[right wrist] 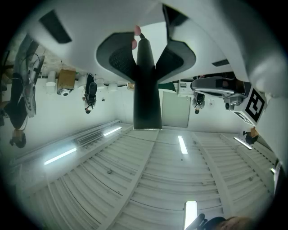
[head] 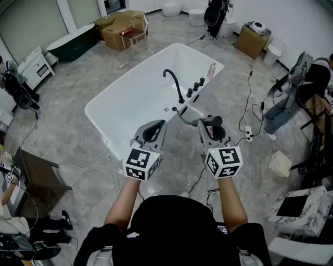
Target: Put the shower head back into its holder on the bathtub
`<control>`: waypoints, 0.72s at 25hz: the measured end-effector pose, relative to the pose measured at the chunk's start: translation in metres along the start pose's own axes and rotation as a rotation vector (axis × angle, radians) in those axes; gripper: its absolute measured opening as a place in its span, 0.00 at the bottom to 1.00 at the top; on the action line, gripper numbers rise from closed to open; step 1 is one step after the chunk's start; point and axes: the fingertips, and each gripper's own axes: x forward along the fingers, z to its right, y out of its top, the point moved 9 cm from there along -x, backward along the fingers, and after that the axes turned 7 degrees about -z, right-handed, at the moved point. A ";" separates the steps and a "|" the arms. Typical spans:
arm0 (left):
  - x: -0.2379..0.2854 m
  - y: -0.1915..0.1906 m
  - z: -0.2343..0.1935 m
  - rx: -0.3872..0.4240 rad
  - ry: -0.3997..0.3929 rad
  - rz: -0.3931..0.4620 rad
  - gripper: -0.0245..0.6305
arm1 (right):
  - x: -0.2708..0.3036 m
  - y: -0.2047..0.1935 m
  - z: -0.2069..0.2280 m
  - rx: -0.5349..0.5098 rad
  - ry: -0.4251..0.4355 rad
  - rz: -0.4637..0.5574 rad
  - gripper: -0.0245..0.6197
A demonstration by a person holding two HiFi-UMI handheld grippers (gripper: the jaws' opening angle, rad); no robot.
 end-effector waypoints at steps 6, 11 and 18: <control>0.004 -0.002 0.003 -0.005 -0.001 -0.012 0.06 | -0.001 -0.002 0.004 0.012 0.010 0.001 0.26; 0.012 -0.002 0.014 -0.012 0.004 -0.022 0.06 | -0.005 -0.004 0.015 0.015 0.020 -0.002 0.26; 0.025 -0.009 0.041 -0.036 0.021 -0.031 0.06 | -0.014 -0.016 0.039 0.020 0.048 -0.006 0.26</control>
